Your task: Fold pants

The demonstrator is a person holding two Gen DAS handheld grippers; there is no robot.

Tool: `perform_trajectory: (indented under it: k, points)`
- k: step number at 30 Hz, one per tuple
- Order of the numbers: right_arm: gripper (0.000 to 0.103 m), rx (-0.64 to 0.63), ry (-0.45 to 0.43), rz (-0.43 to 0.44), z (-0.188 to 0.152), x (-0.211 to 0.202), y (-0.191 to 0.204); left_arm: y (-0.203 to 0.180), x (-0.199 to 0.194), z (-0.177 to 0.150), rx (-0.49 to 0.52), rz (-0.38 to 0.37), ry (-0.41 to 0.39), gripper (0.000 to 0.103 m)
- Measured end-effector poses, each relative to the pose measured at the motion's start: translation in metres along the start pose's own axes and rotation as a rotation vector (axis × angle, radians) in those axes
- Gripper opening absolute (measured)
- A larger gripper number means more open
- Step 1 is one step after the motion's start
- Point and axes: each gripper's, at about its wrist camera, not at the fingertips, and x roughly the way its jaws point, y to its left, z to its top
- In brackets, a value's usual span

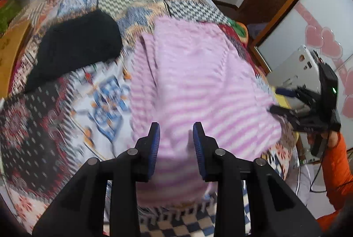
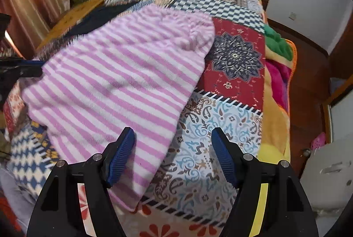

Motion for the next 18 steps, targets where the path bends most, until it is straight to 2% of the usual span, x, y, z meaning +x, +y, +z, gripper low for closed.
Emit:
perform_trajectory:
  k: [5,10,13,15,16,18]
  points:
    - [0.070,0.064,-0.094,0.012,0.014,-0.012,-0.009,0.011,0.011,0.046,-0.003,0.008,-0.032,0.037]
    - [0.070,0.154,-0.112,0.039,0.032,0.011,-0.023,0.011,0.063,0.078,0.014,-0.025,0.044,0.043]
    - [0.070,0.199,-0.099,0.071,0.035,0.027,-0.028,0.014,0.097,0.082,0.013,-0.038,0.121,0.043]
    - [0.070,0.237,-0.087,0.111,0.035,0.040,-0.031,0.015,0.108,0.080,0.010,-0.060,0.139,0.043]
    - [0.070,0.250,-0.079,0.130,0.035,0.048,-0.032,0.016,0.111,0.079,0.018,-0.067,0.135,0.041]
    - [0.070,0.272,-0.081,0.156,0.034,0.054,-0.032,0.017,0.107,0.079,0.029,-0.063,0.094,0.018]
